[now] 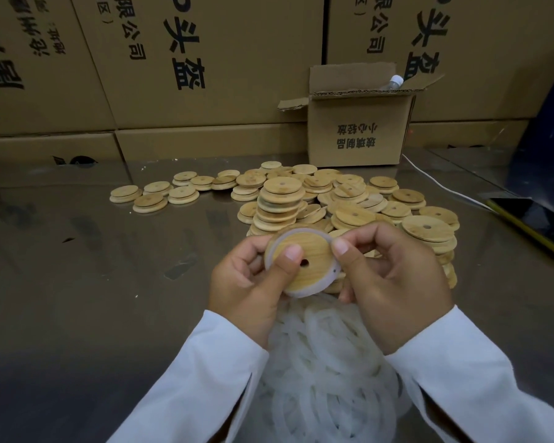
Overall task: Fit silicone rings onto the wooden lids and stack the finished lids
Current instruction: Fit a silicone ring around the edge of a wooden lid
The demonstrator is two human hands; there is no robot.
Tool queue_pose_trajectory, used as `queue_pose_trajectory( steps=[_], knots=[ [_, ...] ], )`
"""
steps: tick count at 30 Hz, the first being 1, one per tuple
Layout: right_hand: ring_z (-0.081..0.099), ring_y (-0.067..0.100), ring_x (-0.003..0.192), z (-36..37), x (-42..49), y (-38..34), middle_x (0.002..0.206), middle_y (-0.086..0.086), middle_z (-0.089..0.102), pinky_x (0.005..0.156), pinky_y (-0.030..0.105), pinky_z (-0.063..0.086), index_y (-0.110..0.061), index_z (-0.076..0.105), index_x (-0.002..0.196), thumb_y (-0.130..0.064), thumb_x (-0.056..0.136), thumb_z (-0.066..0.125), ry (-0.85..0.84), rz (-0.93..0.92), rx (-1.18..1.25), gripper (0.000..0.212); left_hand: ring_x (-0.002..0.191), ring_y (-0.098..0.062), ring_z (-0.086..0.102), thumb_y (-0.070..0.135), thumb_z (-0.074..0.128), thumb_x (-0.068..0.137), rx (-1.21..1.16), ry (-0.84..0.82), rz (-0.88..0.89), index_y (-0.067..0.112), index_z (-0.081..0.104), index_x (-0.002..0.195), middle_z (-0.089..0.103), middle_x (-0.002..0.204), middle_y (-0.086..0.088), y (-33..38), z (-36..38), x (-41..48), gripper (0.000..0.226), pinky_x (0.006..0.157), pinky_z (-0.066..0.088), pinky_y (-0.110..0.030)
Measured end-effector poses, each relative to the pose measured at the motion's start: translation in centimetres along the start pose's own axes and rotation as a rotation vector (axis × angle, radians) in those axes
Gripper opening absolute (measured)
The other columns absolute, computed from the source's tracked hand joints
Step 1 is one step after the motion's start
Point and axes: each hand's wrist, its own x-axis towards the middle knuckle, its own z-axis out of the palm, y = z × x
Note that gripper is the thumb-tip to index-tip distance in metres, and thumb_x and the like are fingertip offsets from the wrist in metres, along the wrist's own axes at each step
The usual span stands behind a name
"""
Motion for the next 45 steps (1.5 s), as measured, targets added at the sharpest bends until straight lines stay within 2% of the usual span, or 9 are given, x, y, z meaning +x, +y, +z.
queue_pose_trajectory(
  steps=[6,11,14,19,22,27,31,39,45],
  knots=[
    [0.056,0.015,0.05,1.0,-1.0,0.4,0.076,-0.014,0.06,0.051,0.027,0.043,-0.033,0.057,0.076,-0.042,0.078,0.058,0.122,-0.066,-0.084,0.009,0.067,-0.021,0.065,0.035,0.077,0.044,0.022,0.055,-0.001,0.021,0.067,0.064,0.069,0.075,-0.011,-0.1,0.5,-0.4,0.026,0.066,0.054,-0.035],
    [0.049,0.011,0.045,1.2,-1.2,0.9,0.053,-0.013,0.052,0.049,0.017,0.032,-0.028,0.054,0.069,-0.035,0.074,0.056,0.164,-0.107,-0.146,0.01,0.066,-0.021,0.065,0.019,0.073,0.056,-0.074,0.079,-0.054,0.02,0.067,0.063,0.07,0.072,-0.009,-0.4,0.6,-0.2,0.009,0.064,0.054,-0.033],
    [0.044,0.011,0.042,0.8,-0.8,1.0,0.048,-0.013,0.046,0.045,0.012,0.03,-0.025,0.055,0.067,-0.024,0.08,0.064,0.153,-0.138,-0.155,0.016,0.069,-0.019,0.067,0.016,0.07,0.058,-0.067,0.011,-0.077,0.012,0.064,0.084,0.071,0.078,-0.008,-0.5,0.5,-0.1,0.027,0.061,0.056,-0.028],
    [0.046,0.014,0.044,0.3,-0.4,0.7,0.06,-0.012,0.052,0.047,0.012,0.031,-0.026,0.059,0.066,-0.02,0.076,0.068,0.048,-0.104,-0.165,0.015,0.079,-0.022,0.068,0.025,0.08,0.063,0.1,-0.068,-0.071,0.008,0.07,0.09,0.073,0.085,-0.013,-0.4,0.2,0.0,0.034,0.074,0.055,-0.033],
    [0.044,0.014,0.046,-0.1,0.2,0.8,0.079,-0.01,0.053,0.053,0.022,0.037,-0.027,0.061,0.06,-0.02,0.073,0.068,0.034,0.016,-0.07,0.016,0.079,-0.021,0.068,0.026,0.076,0.062,0.144,-0.098,-0.055,0.006,0.069,0.09,0.073,0.086,-0.012,-0.1,-0.1,0.2,0.035,0.074,0.056,-0.03],
    [0.043,0.01,0.05,-0.6,0.7,0.8,0.09,-0.008,0.052,0.052,0.009,0.038,-0.027,0.061,0.06,-0.019,0.074,0.068,0.024,0.096,-0.052,0.018,0.075,-0.017,0.067,0.03,0.069,0.055,0.131,-0.071,-0.038,0.01,0.069,0.084,0.073,0.08,-0.009,-0.2,0.1,0.2,0.035,0.07,0.055,-0.028],
    [0.043,0.006,0.051,-0.6,0.7,0.7,0.088,-0.008,0.05,0.052,0.009,0.038,-0.027,0.06,0.061,-0.017,0.076,0.068,0.012,0.053,-0.086,0.02,0.078,-0.024,0.065,0.027,0.08,0.059,0.054,-0.02,-0.111,0.009,0.069,0.084,0.072,0.083,-0.012,-0.6,0.2,0.2,0.033,0.077,0.052,-0.042],
    [0.049,0.01,0.051,-0.1,0.1,0.5,0.071,-0.002,0.059,0.05,0.016,0.041,-0.028,0.062,0.066,-0.021,0.073,0.068,0.035,-0.045,-0.066,0.011,0.073,-0.023,0.068,0.029,0.07,0.055,-0.047,-0.005,-0.164,0.004,0.067,0.09,0.071,0.082,-0.014,-0.5,0.3,0.0,0.043,0.065,0.058,-0.033],
    [0.05,0.007,0.044,0.8,-0.6,0.8,0.057,-0.013,0.059,0.046,0.014,0.037,-0.029,0.064,0.07,-0.027,0.071,0.066,0.049,-0.052,0.009,0.003,0.073,-0.021,0.07,0.015,0.063,0.064,-0.358,0.096,-0.185,-0.001,0.065,0.091,0.072,0.081,-0.014,-0.1,0.4,0.4,0.031,0.059,0.058,-0.03]
  ],
)
